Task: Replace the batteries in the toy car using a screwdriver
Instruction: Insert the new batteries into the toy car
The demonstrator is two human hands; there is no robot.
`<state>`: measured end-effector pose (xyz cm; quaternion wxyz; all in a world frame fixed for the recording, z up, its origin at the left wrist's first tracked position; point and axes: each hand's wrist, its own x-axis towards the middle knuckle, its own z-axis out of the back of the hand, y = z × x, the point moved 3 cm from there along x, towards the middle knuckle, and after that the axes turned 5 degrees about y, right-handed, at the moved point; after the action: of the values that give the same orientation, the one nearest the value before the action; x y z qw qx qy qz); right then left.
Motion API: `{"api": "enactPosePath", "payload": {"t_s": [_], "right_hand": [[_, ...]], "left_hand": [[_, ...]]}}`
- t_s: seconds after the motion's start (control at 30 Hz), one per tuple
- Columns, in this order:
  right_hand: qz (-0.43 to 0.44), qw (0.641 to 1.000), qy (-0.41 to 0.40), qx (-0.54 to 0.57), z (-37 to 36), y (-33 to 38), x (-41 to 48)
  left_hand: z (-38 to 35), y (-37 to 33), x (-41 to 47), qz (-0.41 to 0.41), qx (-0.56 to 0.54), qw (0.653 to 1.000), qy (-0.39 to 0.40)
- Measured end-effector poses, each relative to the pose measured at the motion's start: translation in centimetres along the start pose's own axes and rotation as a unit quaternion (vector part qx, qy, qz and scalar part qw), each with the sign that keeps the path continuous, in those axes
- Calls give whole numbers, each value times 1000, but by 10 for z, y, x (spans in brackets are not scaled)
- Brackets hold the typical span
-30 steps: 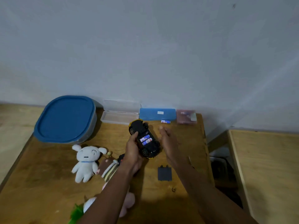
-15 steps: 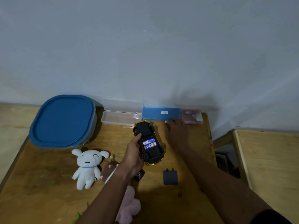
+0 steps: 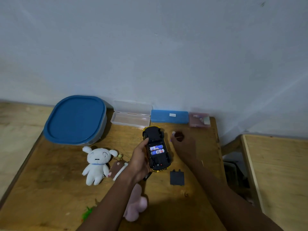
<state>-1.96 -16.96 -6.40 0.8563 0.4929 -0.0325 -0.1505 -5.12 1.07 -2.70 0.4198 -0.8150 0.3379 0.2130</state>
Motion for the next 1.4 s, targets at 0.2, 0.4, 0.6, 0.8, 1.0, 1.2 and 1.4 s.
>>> {"api": "enactPosePath", "payload": {"t_s": [0.2,0.4,0.6,0.8,1.0,1.2,1.4], "right_hand": [[-7,969,-41,242,21,40,-54],[5,972,-13,236,27,53,-93],[50,973,-22,223,35,57,-111],[40,976,-33,211,41,57,-117],[68,987,-97,110,48,62,-127],[222,940,-155,-207,54,65,-131],[319,865,-92,-376,55,68,-128]], "left_hand": [[-10,15,-18,-13,2,1000,8],[-29,31,-35,-31,-8,999,33],[-40,38,-50,-49,-13,998,40],[-49,41,-53,-59,19,997,49],[-56,42,-52,-51,56,996,46],[-56,42,-51,-50,84,994,43],[-47,42,-50,-57,83,994,45]]}}
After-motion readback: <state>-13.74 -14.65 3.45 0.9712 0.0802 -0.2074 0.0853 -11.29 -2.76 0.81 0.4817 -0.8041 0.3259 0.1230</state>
